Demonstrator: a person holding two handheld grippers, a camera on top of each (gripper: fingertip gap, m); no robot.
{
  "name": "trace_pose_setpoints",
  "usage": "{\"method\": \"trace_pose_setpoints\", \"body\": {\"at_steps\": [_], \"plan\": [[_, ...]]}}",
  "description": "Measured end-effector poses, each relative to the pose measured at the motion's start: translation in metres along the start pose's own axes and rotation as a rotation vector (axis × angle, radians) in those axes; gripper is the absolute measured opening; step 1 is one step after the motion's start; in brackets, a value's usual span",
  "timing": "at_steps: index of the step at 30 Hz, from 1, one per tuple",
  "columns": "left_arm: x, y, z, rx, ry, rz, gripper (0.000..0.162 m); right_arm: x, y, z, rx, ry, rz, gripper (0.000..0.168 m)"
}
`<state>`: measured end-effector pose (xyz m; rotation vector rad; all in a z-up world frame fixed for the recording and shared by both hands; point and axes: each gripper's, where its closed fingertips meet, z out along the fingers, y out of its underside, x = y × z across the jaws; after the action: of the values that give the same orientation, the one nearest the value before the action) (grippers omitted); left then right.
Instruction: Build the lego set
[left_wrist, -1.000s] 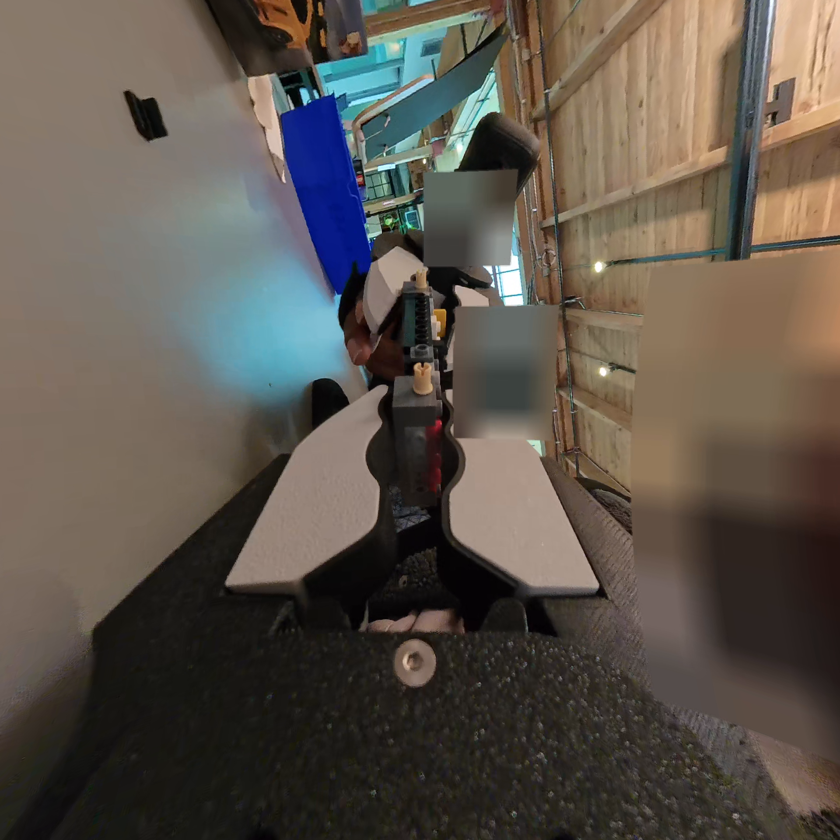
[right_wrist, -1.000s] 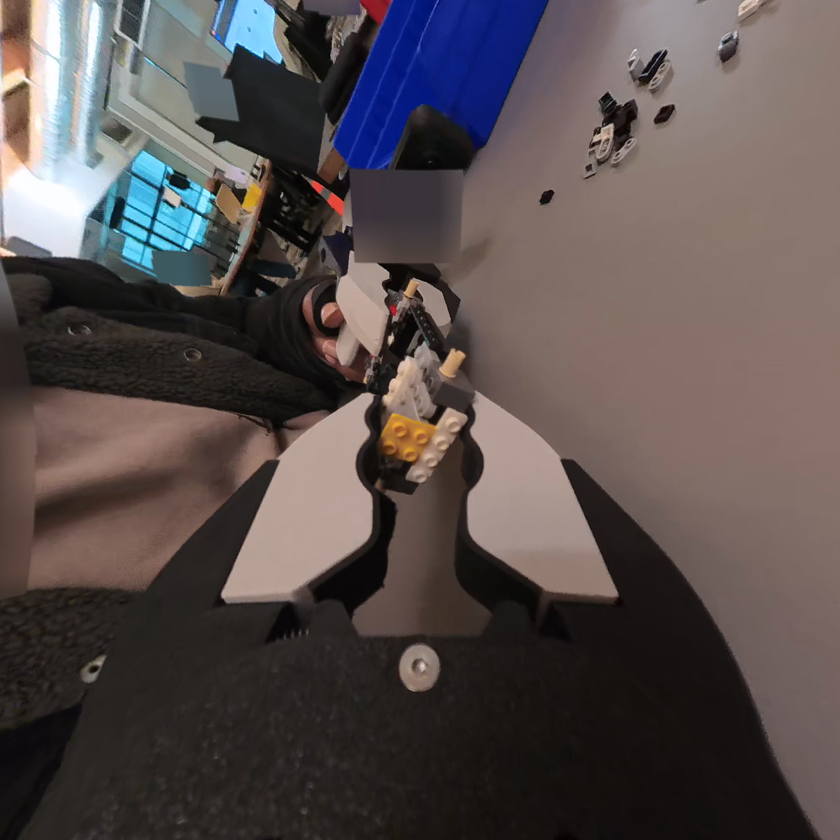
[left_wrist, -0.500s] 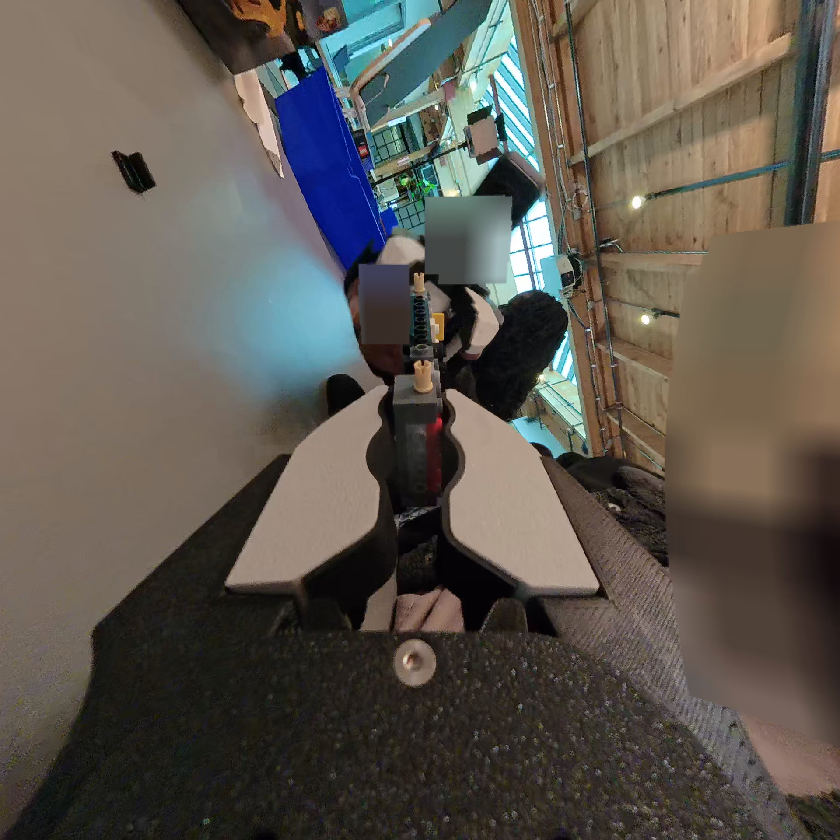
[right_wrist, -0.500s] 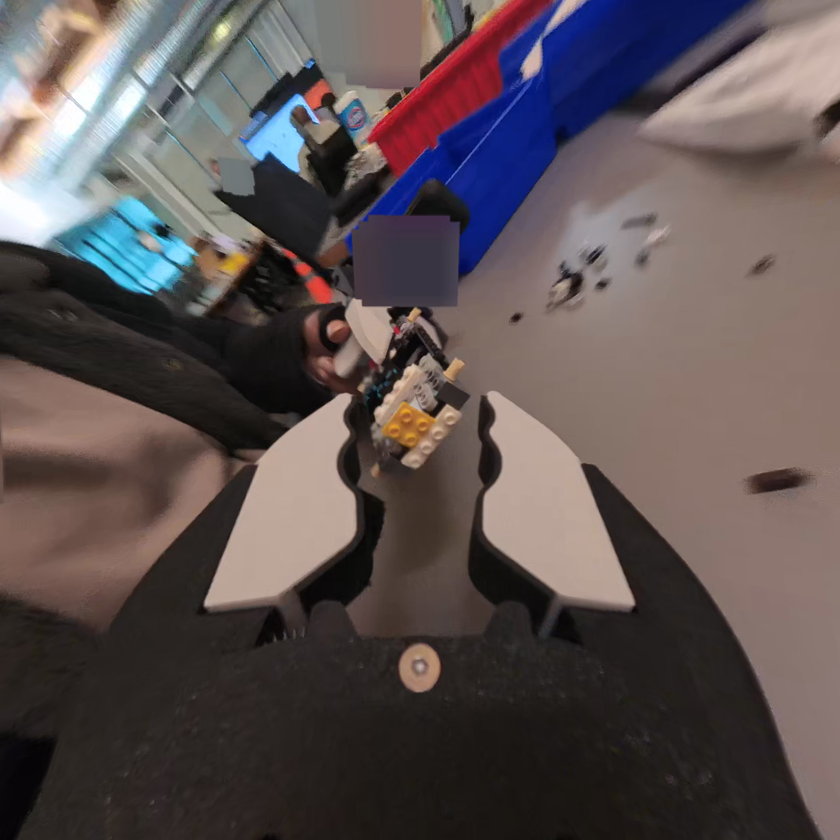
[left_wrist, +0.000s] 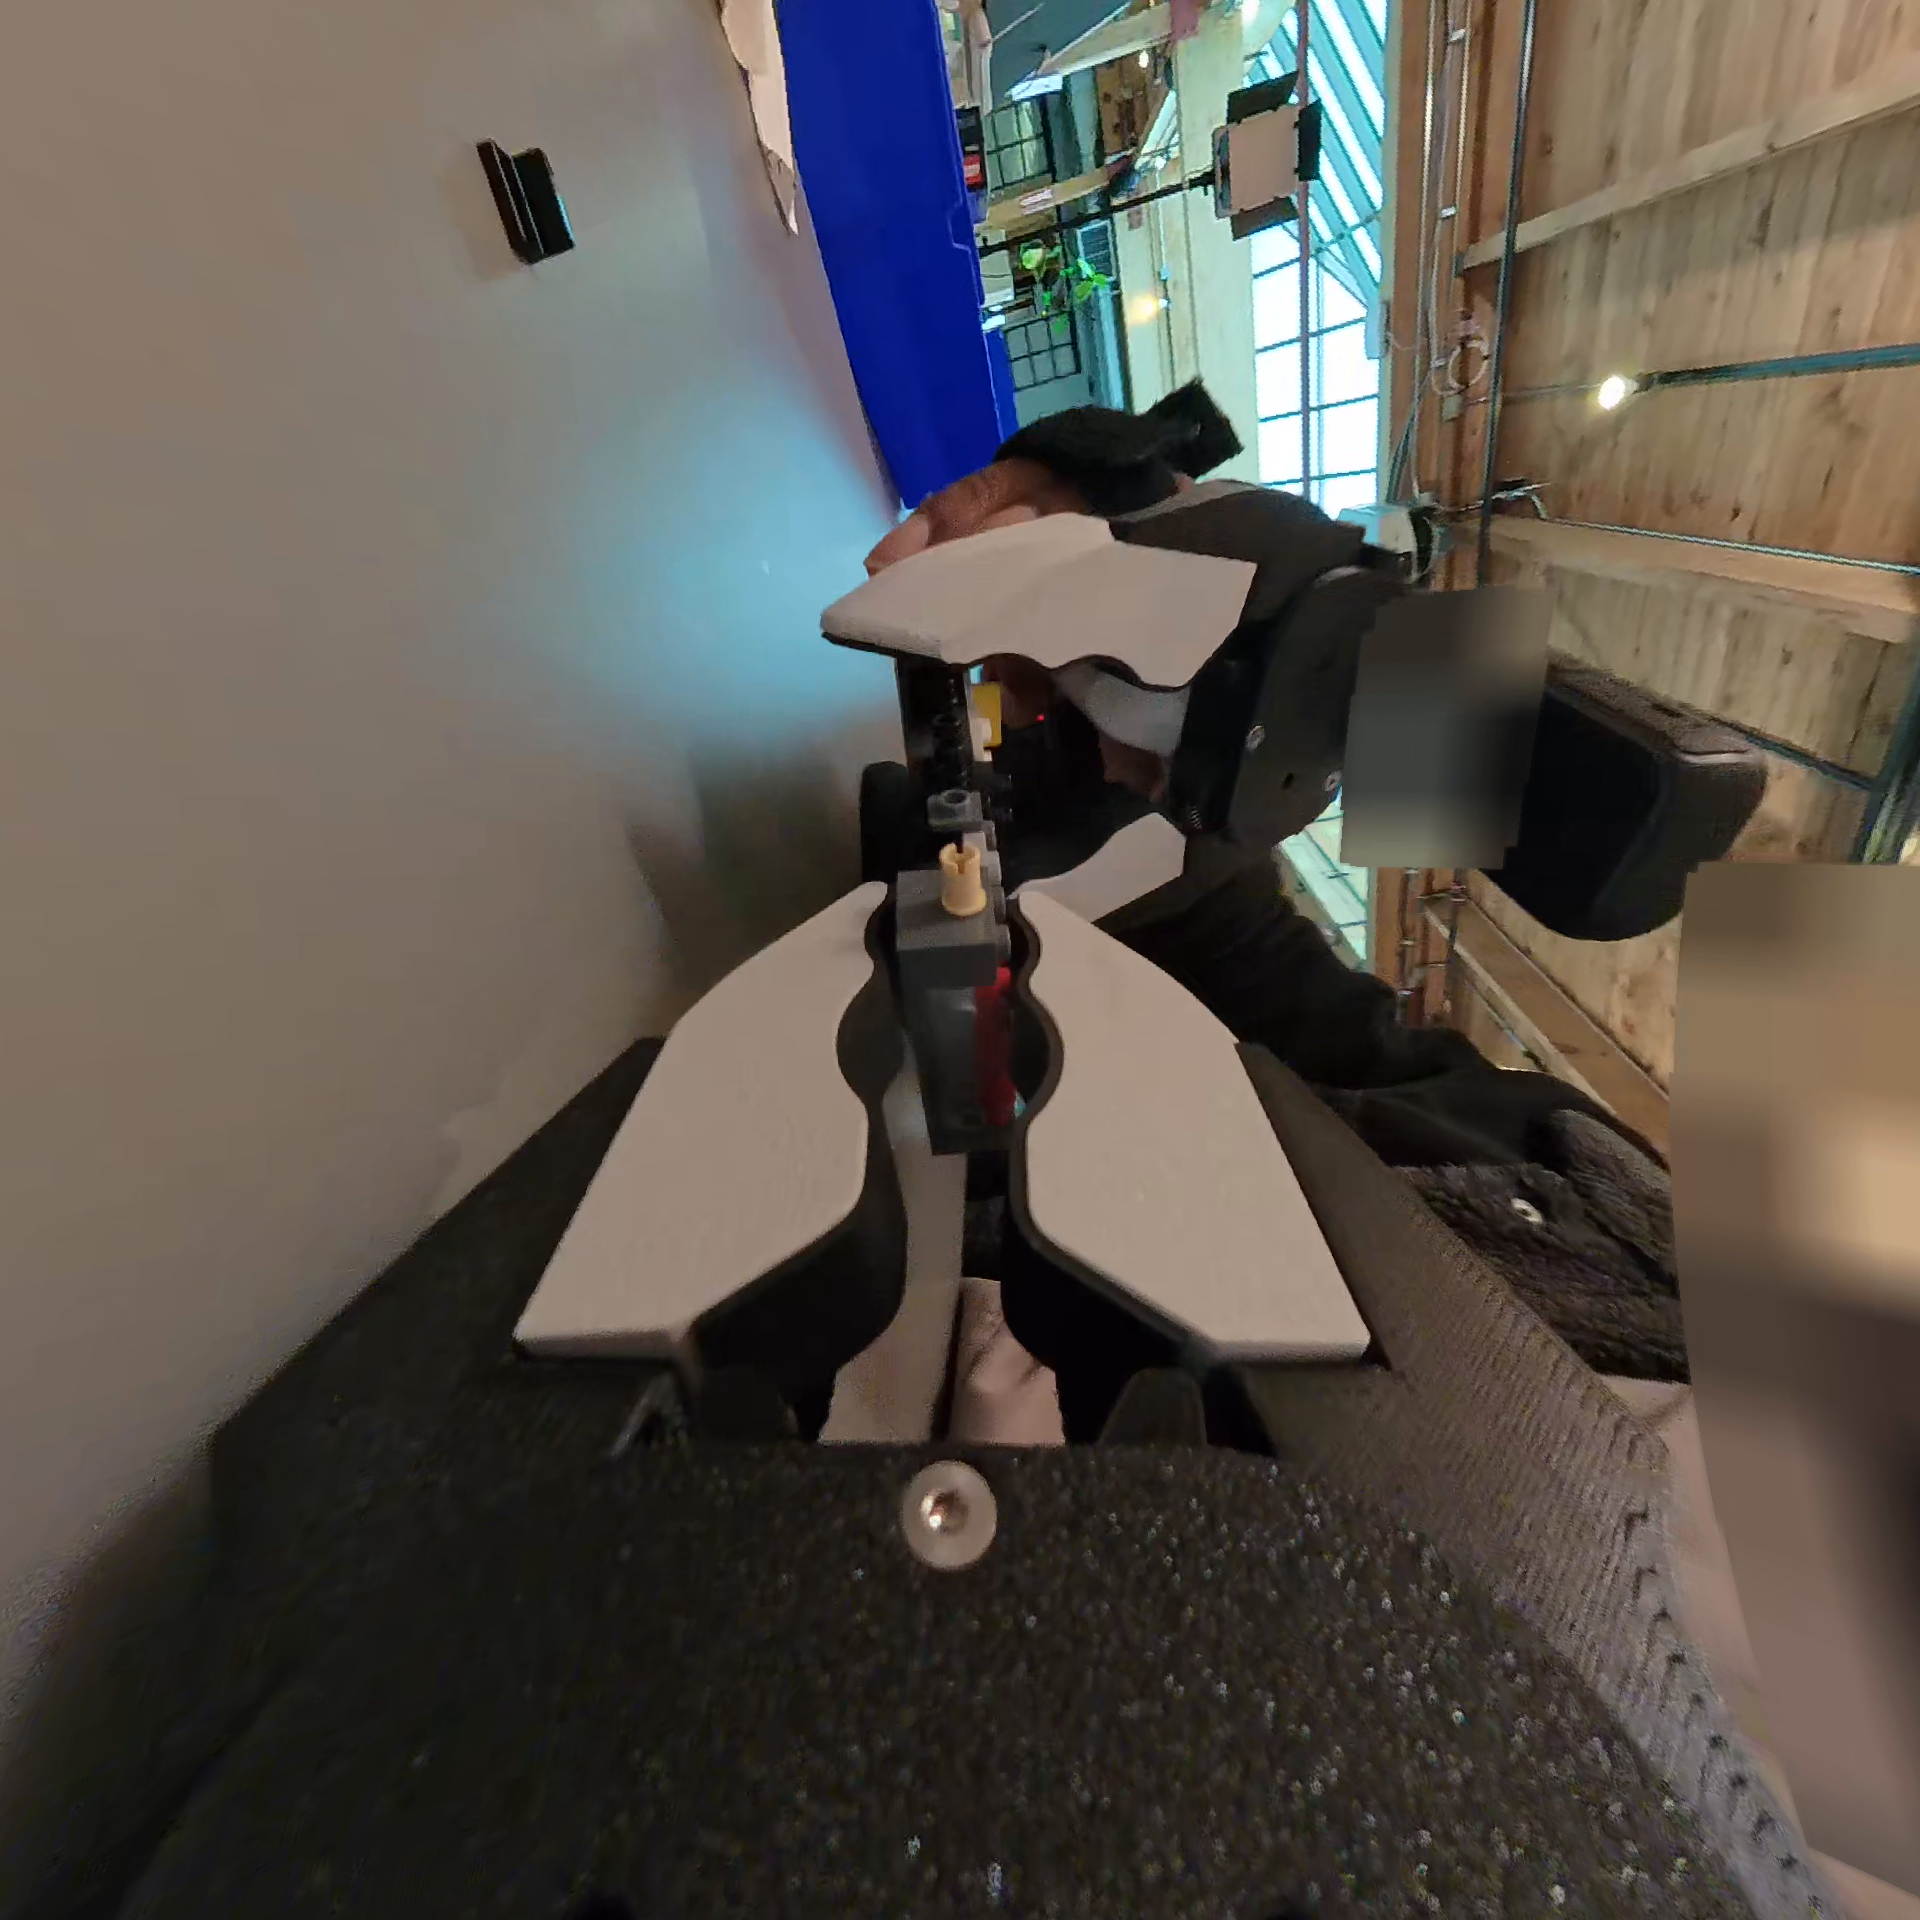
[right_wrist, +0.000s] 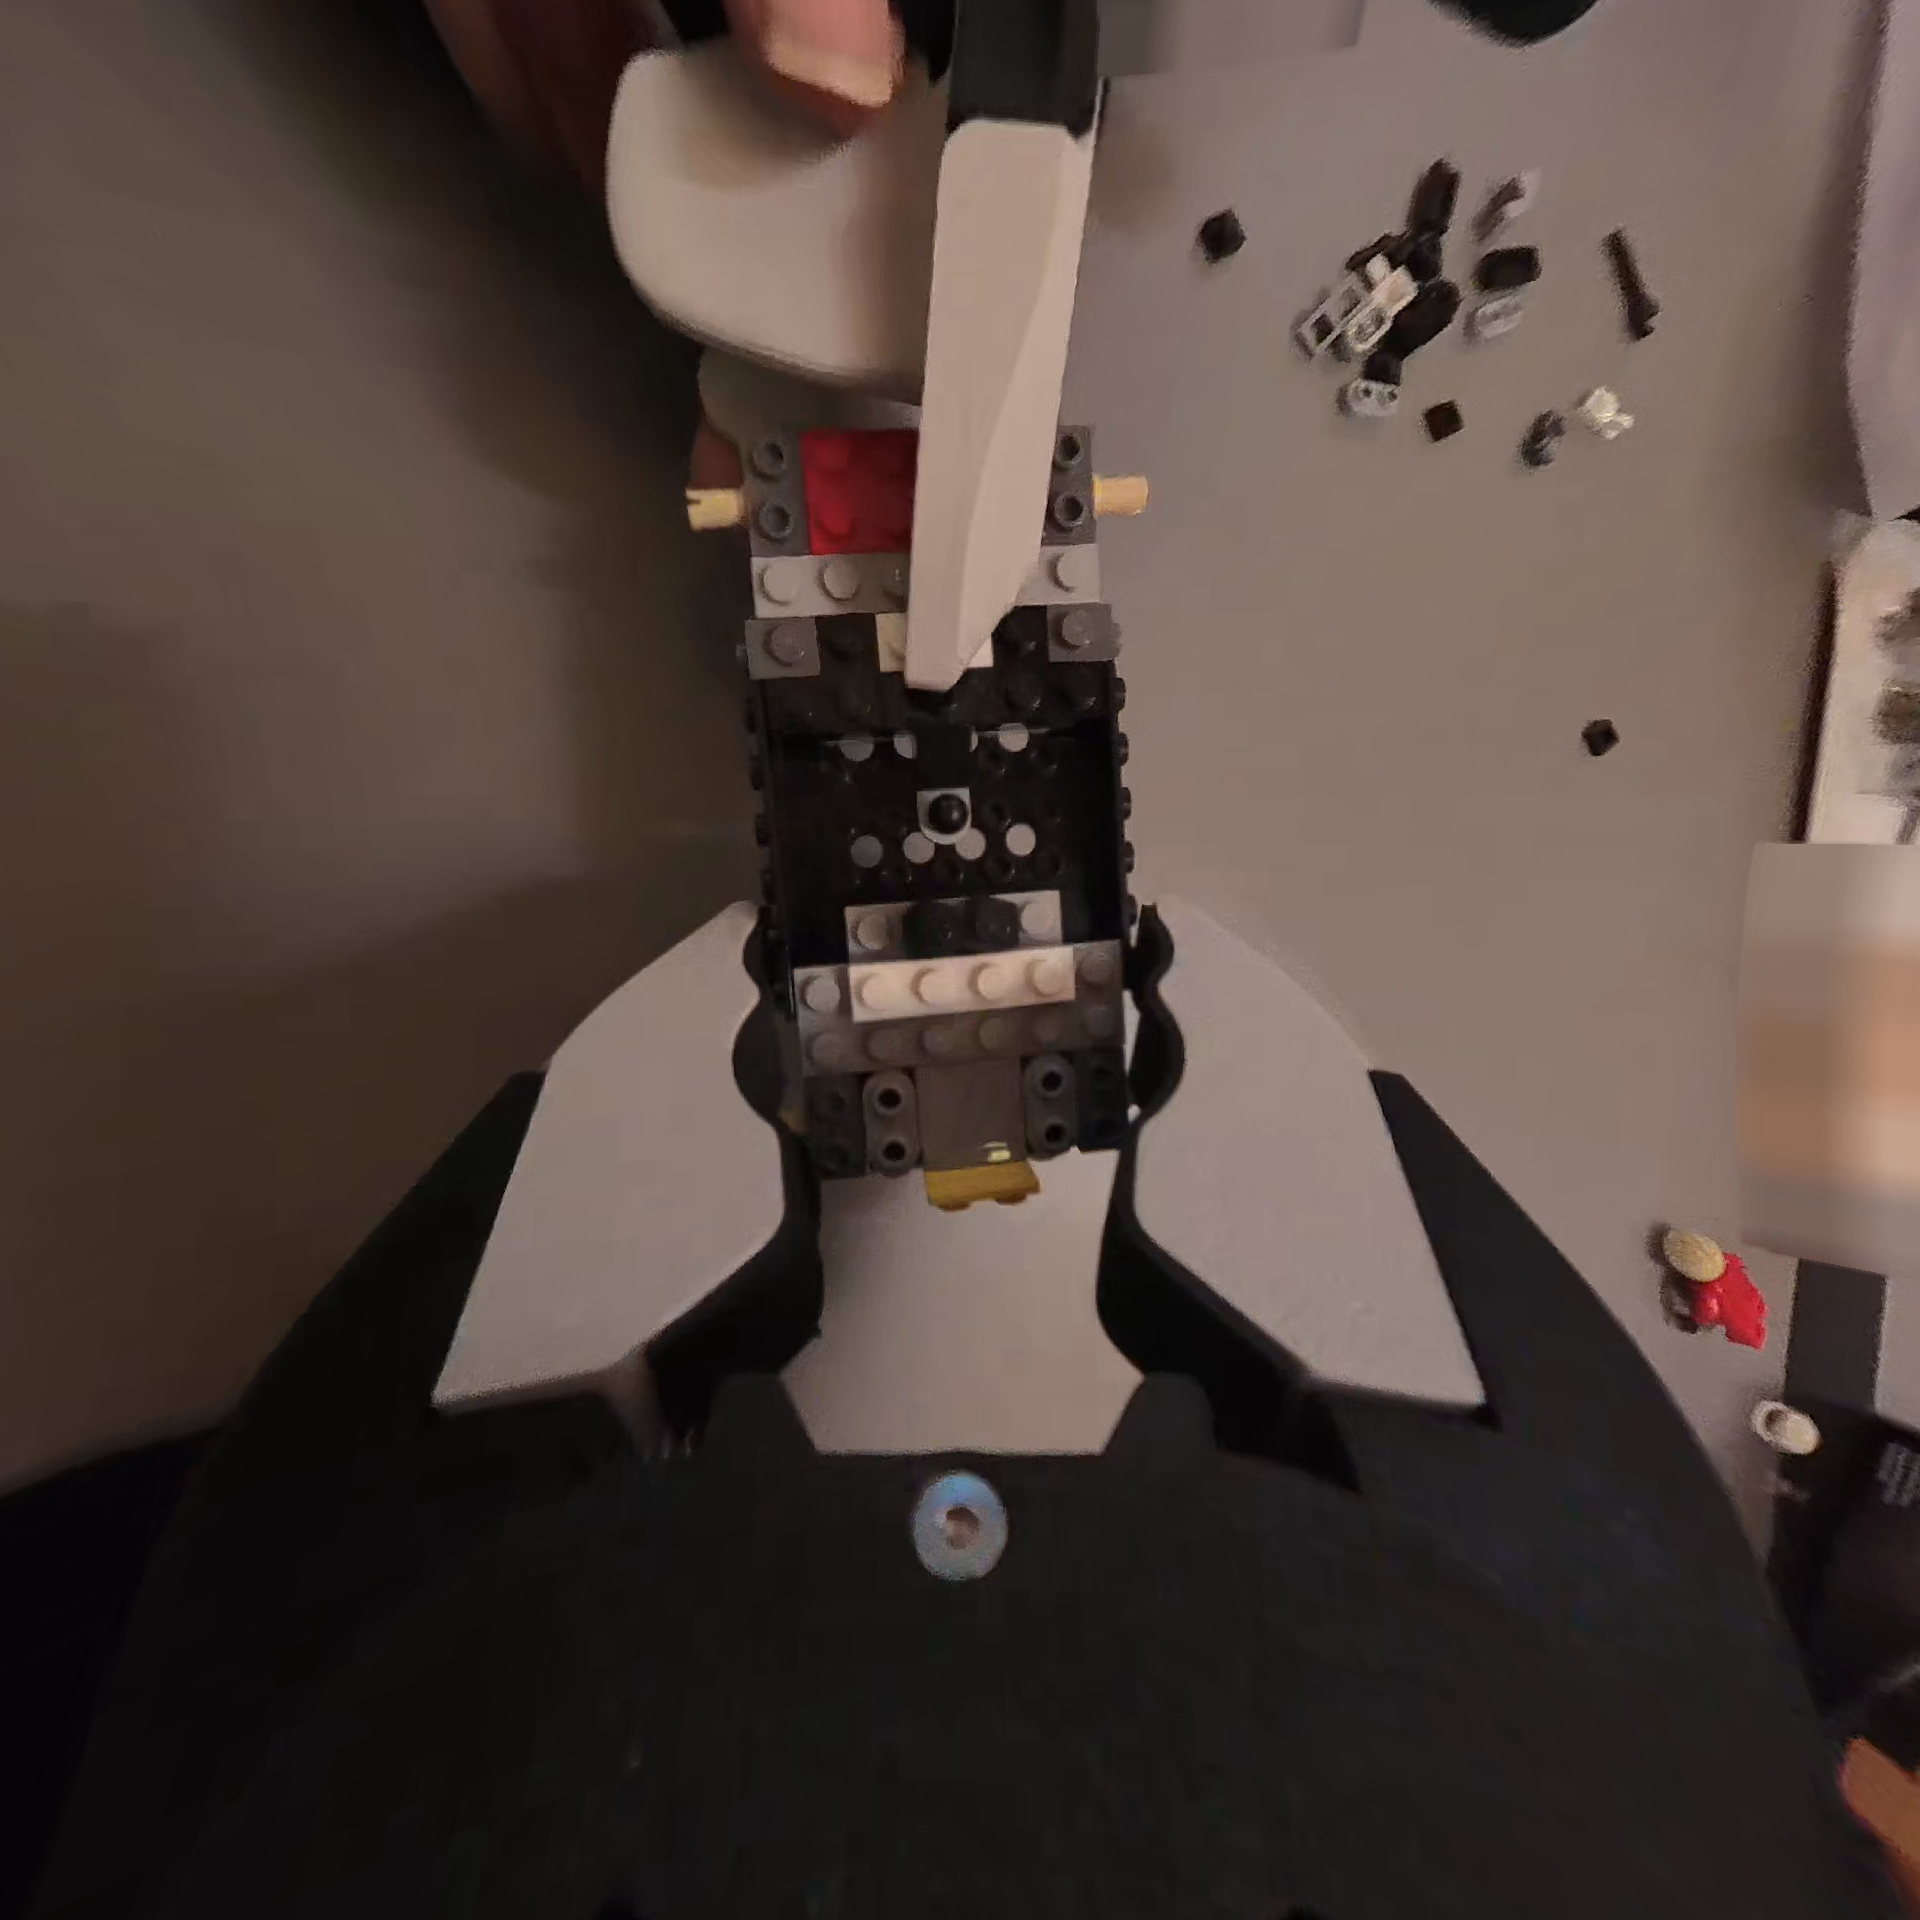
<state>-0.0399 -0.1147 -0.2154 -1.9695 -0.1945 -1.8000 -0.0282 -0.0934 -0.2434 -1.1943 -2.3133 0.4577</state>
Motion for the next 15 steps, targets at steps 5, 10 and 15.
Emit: {"method": "trace_pose_setpoints", "body": {"at_steps": [5,10,15], "plan": [[-0.005,-0.013,-0.016,0.01,-0.136,0.239,0.041,0.008,0.002,0.003,-0.024,-0.115,0.005,0.064],[-0.022,-0.019,-0.034,-0.131,-0.522,0.845,0.075,0.01,0.01,0.018,-0.073,-0.185,-0.005,0.064],[-0.051,0.012,-0.026,-0.389,-0.652,1.038,0.086,0.002,0.008,0.033,-0.114,-0.25,-0.042,0.064]]}}
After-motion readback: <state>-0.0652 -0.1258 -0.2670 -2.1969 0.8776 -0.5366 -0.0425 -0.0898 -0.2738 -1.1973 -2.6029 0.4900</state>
